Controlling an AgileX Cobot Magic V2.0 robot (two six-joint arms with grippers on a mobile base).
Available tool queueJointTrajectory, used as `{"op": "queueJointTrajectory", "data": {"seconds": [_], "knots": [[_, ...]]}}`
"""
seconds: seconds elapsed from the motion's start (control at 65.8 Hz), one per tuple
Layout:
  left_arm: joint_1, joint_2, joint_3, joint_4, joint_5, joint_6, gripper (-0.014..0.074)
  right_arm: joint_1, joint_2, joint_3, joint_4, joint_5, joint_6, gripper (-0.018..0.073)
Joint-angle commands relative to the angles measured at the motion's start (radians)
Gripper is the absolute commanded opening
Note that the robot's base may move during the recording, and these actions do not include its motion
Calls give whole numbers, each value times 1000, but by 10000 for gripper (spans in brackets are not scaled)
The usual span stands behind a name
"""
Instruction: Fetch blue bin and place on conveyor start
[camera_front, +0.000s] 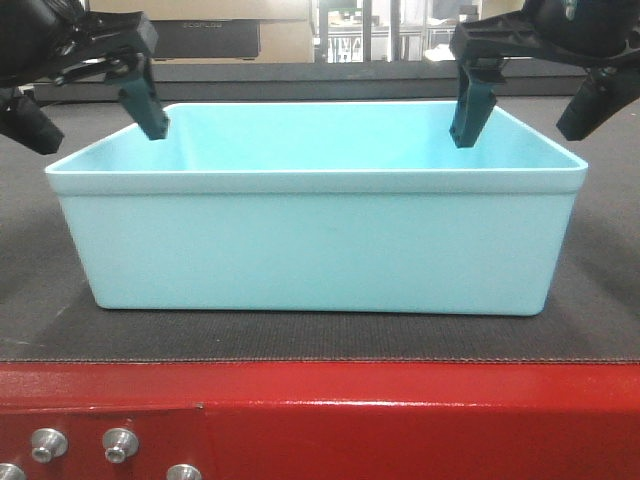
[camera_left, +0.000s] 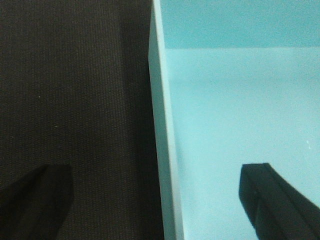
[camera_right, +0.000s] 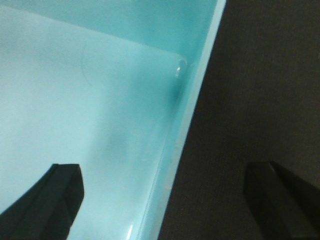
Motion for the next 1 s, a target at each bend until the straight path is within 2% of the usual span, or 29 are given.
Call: {"op": "queueJointTrajectory", "data": {"seconds": [0.0, 0.122, 0.228, 0.319, 0.471, 0.486, 0.623, 0.744, 0.988], "knots": [[2, -47, -9, -1, 1, 4, 533, -4, -42, -4, -31, 5, -10, 555], [2, -116, -9, 35, 17, 4, 418, -10, -104, -4, -60, 13, -10, 504], [2, -188, -9, 83, 47, 4, 304, -36, -178, -4, -60, 21, -10, 382], [4, -247, -7, 132, 82, 4, 178, -71, -234, -2, -60, 23, -10, 188], [51, -333, 26, 137, 90, 4, -89, -142, -317, 23, -75, 24, -10, -165], [59, -340, 37, 137, 86, 4, -113, -152, -325, 29, -77, 21, -10, -166], [140, -412, 135, 137, 49, 4, -111, -204, -408, 133, -84, -21, -10, -162], [196, -493, 253, 137, 4, 4, -111, -218, -488, 272, -90, -95, -10, -162], [212, -727, 491, 137, -121, 10, -111, -218, -683, 583, -91, -291, -10, -162]]}}
